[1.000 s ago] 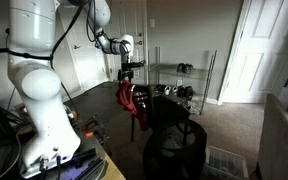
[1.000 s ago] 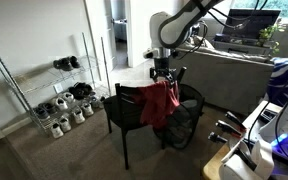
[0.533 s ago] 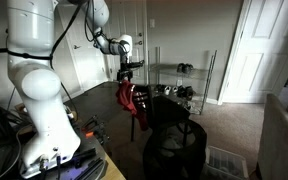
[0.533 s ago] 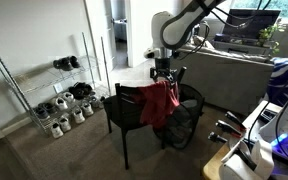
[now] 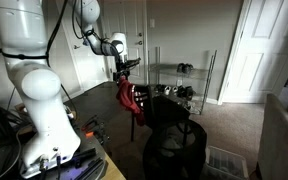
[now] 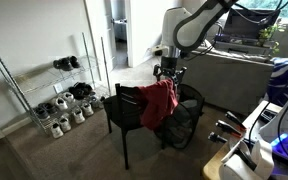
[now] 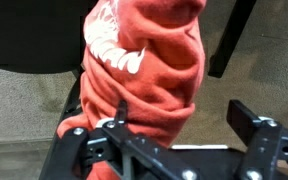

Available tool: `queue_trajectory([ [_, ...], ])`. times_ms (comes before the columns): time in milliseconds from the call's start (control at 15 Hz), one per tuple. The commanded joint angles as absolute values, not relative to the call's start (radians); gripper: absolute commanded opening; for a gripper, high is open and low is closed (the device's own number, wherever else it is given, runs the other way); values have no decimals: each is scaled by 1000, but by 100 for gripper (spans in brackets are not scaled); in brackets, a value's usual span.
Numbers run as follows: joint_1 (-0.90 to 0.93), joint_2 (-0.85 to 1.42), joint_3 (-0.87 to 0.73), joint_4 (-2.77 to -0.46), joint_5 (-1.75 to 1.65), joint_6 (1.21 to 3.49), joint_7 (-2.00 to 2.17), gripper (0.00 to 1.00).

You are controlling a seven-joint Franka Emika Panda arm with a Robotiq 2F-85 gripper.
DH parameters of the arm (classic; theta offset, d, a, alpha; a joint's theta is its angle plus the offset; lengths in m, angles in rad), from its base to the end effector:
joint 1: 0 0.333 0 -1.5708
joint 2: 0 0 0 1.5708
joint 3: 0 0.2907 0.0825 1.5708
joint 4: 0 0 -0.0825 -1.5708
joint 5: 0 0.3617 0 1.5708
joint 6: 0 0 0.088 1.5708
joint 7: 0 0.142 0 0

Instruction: Put the red clothing in the black laundry bag.

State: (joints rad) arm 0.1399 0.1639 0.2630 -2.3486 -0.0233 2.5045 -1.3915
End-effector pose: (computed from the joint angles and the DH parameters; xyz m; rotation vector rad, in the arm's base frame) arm 0.4551 0.1969 0.2226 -1.9246 -2.4499 -0.0184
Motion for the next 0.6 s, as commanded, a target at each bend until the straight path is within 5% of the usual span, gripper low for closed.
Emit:
queue_trajectory([
  [0,144,73,277,-2444,19,2550,-1429,90],
  [67,148,70,276,-2449,13,2562,-1433,73],
  [533,172,66,269,-2449,-20,2601,-1425,27],
])
